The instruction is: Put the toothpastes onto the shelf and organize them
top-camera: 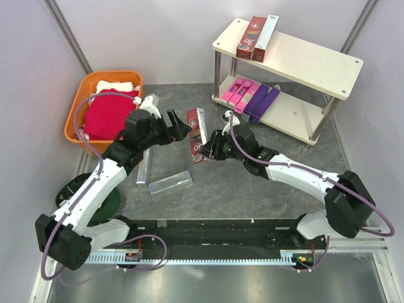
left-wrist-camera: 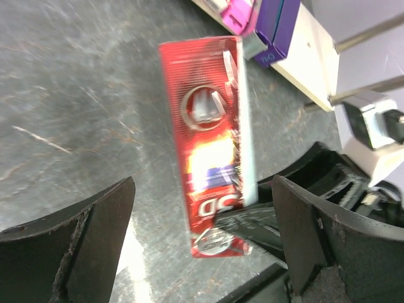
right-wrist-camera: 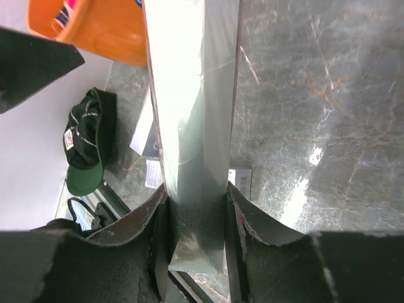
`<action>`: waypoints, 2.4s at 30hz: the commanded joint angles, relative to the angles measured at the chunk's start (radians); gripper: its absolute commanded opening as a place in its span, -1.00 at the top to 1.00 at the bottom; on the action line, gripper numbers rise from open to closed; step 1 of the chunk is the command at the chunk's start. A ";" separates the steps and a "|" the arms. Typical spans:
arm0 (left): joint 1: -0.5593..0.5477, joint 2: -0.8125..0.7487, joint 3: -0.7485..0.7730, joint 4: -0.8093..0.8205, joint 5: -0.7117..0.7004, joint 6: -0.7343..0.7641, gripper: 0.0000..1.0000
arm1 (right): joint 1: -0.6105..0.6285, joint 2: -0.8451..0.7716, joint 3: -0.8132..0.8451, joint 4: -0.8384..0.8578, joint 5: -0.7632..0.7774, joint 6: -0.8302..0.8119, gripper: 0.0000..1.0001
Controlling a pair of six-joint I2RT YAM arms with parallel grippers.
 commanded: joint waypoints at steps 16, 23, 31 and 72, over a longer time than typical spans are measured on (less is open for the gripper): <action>-0.003 -0.084 -0.014 -0.032 -0.134 0.093 -0.92 | -0.059 -0.267 0.329 -0.186 0.241 -0.181 0.48; -0.001 -0.049 -0.020 -0.031 -0.134 0.096 -0.92 | -0.155 -0.275 0.473 -0.206 0.280 -0.217 0.47; -0.003 -0.021 -0.024 -0.029 -0.100 0.099 -0.92 | -0.339 -0.159 0.693 -0.263 0.194 -0.217 0.45; -0.003 0.011 -0.042 -0.029 -0.089 0.099 -0.92 | -0.798 0.237 0.851 -0.186 -0.245 0.050 -0.15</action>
